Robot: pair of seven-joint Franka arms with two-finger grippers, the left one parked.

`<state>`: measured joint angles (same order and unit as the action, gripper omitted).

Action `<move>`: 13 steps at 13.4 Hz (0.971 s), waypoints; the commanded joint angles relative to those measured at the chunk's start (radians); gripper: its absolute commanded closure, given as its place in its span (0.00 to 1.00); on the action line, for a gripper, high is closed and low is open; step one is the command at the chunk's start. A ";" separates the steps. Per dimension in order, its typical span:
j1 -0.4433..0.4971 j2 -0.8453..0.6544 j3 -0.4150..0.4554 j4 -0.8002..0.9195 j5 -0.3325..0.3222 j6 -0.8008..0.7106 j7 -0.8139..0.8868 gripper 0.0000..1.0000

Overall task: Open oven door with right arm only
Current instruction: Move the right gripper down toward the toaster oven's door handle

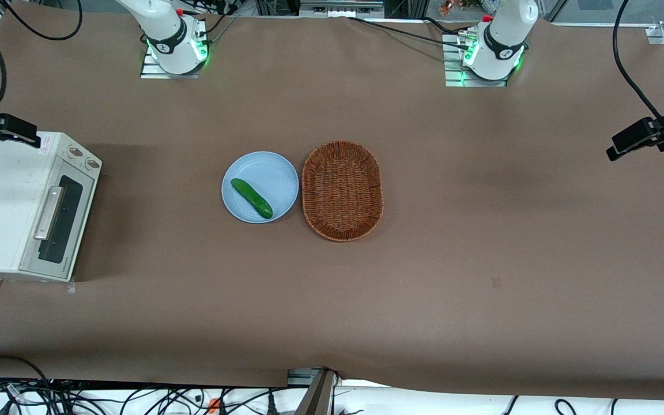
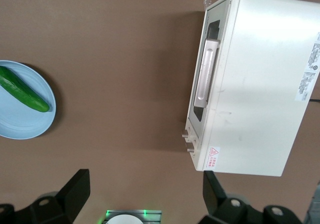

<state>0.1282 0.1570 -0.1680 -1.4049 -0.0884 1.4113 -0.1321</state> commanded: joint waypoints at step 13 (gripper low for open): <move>0.031 0.033 0.005 -0.023 -0.024 -0.006 -0.003 0.00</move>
<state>0.1498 0.1872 -0.1659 -1.4241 -0.0997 1.4086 -0.1320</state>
